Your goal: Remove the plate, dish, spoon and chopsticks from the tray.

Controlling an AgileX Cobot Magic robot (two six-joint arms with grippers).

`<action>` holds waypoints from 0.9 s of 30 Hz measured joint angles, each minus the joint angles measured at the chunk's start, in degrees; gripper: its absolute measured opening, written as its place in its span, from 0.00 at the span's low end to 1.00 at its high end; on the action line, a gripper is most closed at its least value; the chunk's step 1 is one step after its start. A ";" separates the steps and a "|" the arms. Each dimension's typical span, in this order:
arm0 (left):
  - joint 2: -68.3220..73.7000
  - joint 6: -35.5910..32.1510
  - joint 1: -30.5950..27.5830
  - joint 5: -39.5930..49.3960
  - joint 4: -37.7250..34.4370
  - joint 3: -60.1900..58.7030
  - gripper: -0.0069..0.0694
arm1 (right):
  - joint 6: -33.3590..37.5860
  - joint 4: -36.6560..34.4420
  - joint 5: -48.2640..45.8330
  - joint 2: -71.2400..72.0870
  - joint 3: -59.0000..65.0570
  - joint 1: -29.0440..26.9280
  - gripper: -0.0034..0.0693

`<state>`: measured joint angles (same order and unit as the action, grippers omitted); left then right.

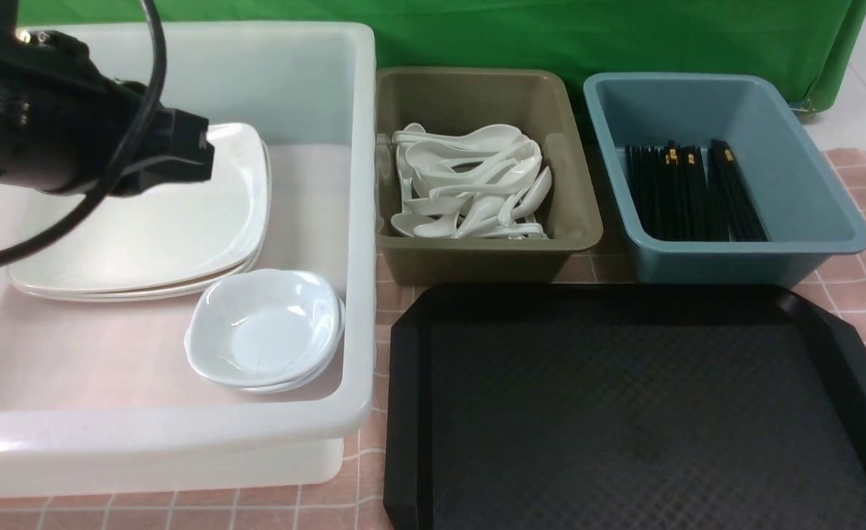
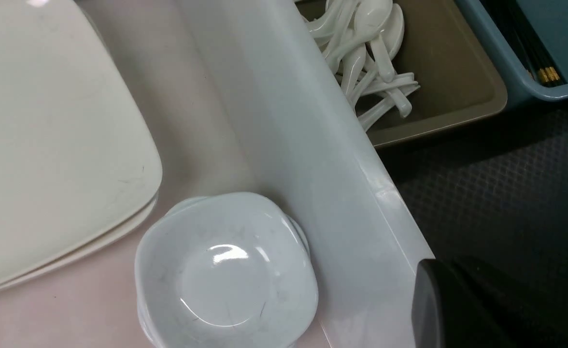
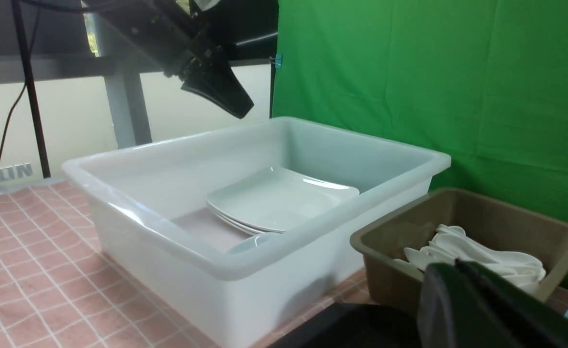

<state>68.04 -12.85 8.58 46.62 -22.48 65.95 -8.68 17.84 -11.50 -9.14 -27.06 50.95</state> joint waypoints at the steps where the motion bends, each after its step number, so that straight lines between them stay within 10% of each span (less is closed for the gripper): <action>1: 0.00 0.00 0.00 0.07 0.00 0.00 0.09 | -0.01 0.00 0.06 0.00 0.00 0.00 0.09; 19: 0.00 0.17 0.00 -0.95 0.06 0.00 0.09 | -0.01 -0.27 0.03 -0.05 0.19 0.00 0.14; 27: 0.00 1.02 0.00 4.98 0.00 0.00 0.09 | -0.01 -15.00 3.17 0.83 6.63 -0.58 0.16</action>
<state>68.04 -11.83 8.58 51.60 -22.48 65.95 -8.69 2.85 -8.33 -8.31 -20.43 50.36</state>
